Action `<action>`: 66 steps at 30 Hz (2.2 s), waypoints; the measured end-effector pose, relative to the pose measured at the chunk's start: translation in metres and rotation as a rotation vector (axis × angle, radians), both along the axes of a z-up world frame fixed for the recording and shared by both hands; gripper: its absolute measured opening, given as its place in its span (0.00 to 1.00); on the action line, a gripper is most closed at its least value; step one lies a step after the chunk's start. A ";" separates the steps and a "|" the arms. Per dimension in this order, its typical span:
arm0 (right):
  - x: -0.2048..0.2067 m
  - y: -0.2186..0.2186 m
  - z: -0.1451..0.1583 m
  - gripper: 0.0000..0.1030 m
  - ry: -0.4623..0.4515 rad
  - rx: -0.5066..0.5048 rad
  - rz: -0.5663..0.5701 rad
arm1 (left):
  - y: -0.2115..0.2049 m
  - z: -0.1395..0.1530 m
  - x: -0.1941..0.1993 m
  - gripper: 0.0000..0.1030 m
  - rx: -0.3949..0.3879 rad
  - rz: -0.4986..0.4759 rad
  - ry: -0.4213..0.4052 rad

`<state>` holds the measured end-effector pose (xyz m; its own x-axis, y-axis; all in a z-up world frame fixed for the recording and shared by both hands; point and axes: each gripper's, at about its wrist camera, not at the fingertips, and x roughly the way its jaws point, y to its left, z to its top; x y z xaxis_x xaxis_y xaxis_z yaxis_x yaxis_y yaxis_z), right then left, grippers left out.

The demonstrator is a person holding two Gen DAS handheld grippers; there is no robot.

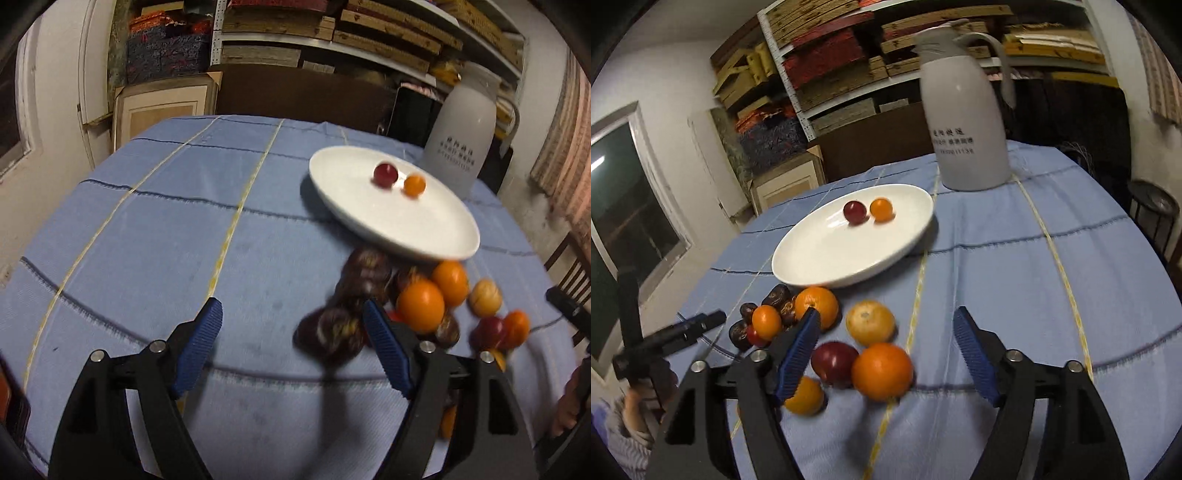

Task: Organize fruits
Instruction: 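Move right tool to a large orange while left tool reaches a dark brown fruit, then grasp and lift the large orange with right tool while left lifts dark fruit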

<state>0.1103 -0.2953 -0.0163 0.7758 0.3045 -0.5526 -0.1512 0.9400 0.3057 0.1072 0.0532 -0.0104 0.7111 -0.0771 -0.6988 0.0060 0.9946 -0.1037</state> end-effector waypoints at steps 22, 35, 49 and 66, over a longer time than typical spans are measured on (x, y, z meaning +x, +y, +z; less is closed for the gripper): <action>-0.014 0.003 -0.008 0.84 0.011 -0.044 -0.021 | -0.005 -0.019 0.006 0.92 0.264 0.064 0.048; -0.012 0.012 -0.012 0.84 0.027 -0.067 0.014 | -0.009 -0.026 0.024 0.54 0.125 -0.063 0.089; -0.010 0.009 -0.027 0.59 0.114 -0.082 0.035 | -0.010 -0.022 0.014 0.44 0.080 -0.077 0.061; 0.011 0.014 -0.042 0.42 0.183 0.035 0.123 | -0.011 -0.013 0.005 0.44 0.065 -0.091 0.031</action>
